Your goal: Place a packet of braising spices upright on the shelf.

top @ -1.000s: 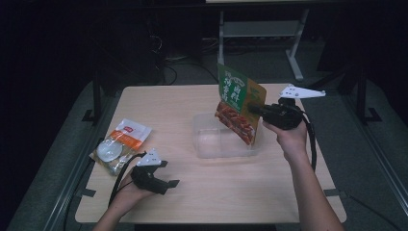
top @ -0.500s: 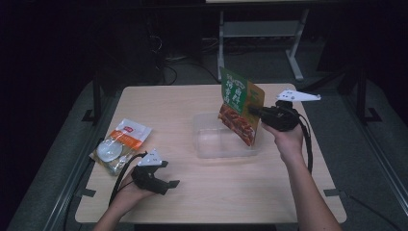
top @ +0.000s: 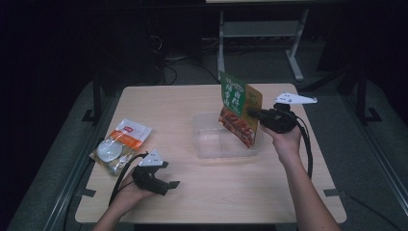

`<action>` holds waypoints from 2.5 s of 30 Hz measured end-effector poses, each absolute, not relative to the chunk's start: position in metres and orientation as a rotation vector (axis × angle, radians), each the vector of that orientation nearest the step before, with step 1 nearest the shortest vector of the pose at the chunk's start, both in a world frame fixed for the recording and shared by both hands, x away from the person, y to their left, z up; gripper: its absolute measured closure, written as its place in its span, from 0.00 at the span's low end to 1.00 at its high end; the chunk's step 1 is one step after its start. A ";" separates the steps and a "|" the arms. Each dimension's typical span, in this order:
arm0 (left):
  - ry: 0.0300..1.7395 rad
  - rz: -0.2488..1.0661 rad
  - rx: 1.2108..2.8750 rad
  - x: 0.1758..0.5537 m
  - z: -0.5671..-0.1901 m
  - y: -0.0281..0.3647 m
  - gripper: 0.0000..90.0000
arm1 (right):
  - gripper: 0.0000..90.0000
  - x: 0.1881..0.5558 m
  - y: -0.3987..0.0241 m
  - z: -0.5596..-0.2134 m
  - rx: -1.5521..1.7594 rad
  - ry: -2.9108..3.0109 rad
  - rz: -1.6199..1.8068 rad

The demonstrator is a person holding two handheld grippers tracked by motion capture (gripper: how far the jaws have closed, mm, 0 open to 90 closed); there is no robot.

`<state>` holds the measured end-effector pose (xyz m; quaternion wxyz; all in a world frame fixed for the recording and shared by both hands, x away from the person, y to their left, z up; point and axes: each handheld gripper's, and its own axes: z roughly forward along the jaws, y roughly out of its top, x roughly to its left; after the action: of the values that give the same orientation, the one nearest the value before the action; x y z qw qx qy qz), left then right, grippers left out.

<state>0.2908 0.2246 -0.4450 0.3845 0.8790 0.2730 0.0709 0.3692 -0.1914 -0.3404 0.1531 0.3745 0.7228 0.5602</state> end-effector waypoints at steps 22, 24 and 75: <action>0.687 0.177 2.249 0.291 -0.446 0.223 0.14 | 1.00 0.367 -0.184 -0.364 1.029 2.085 1.595; 0.687 0.176 2.248 0.291 -0.446 0.223 0.14 | 1.00 0.368 -0.184 -0.370 1.053 2.101 1.593; 0.671 0.198 2.280 0.290 -0.446 0.222 0.14 | 0.50 0.339 -0.181 -0.370 1.061 2.184 1.344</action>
<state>0.2899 0.2220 -0.4458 0.3693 0.8884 0.2615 0.0771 0.3385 -0.1812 -0.3696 0.1821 0.3760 0.7739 0.4760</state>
